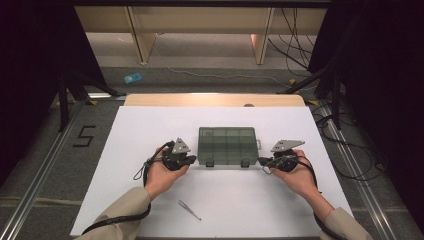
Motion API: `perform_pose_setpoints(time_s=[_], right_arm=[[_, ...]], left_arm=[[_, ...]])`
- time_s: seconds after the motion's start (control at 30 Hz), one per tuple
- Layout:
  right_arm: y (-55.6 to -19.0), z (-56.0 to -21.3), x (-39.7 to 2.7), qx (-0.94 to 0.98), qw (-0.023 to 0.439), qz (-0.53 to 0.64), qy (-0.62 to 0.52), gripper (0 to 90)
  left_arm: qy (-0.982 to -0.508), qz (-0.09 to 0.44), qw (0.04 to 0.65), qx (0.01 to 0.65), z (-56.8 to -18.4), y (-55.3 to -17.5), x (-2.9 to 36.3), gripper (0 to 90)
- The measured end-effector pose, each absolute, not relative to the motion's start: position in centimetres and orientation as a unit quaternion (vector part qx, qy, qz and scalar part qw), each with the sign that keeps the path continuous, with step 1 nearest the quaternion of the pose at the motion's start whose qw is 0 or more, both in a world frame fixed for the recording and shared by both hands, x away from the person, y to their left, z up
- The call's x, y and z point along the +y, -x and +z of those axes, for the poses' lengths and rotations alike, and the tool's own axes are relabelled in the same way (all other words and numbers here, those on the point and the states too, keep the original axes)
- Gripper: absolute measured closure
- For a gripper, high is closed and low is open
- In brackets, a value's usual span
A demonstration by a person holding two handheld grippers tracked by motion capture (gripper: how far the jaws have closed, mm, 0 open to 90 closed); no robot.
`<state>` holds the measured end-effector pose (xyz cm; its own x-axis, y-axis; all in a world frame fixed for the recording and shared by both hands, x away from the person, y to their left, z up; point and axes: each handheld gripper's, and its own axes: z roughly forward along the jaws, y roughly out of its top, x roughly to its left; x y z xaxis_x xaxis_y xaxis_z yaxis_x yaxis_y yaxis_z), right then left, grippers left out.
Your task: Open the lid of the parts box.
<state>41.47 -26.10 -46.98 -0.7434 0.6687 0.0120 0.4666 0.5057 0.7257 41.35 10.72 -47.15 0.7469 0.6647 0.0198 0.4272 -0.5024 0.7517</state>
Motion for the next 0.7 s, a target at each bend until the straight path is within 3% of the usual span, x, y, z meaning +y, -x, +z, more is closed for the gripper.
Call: perform_pose_setpoints(time_s=[0.7], right_arm=[[-41.42, -46.67, -26.04, 0.853, 0.144, 0.38, -0.328, 90.0]], left_arm=[[-0.851, 0.157, 0.384, 0.321, -47.34, -41.1, 10.46, 90.0]])
